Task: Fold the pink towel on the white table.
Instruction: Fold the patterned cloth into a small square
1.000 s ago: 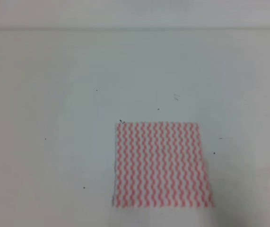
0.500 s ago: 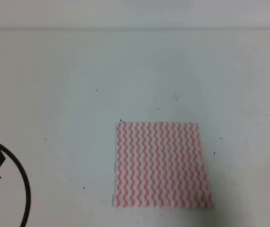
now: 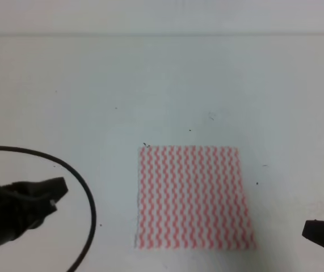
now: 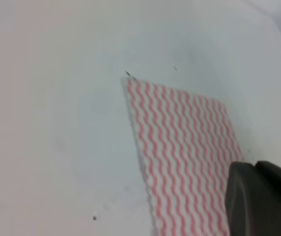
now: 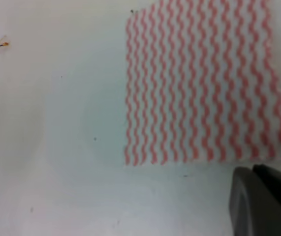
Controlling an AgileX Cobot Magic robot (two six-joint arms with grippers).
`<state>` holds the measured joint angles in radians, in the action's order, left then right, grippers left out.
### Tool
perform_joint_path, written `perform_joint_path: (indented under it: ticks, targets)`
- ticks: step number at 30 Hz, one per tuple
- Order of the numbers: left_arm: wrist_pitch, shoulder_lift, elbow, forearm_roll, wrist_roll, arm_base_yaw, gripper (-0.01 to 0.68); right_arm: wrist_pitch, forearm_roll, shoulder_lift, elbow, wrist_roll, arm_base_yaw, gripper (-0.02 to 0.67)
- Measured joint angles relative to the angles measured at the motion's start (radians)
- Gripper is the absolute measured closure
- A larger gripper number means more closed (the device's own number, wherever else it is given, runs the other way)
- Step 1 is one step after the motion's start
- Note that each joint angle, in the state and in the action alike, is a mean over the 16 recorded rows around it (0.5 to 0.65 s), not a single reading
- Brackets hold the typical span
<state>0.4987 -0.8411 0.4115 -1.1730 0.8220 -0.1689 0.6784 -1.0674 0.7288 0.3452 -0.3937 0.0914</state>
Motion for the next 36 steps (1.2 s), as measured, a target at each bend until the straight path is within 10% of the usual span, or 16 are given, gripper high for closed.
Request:
perform_joint_path:
  ticks: [10,22,36]
  targets:
    - [-0.074,-0.141,0.001,-0.218,0.214,-0.172,0.677,-0.047,-0.100,0.086,0.043,-0.022,0.181,0.667]
    - [-0.069,-0.172,0.002,-0.318,0.316,-0.220,0.678,-0.237,-0.070,0.295,0.115,0.014,0.471,0.667]
    - [-0.030,-0.171,0.002,-0.307,0.349,-0.220,0.678,-0.306,0.105,0.520,0.149,0.109,0.441,0.642]
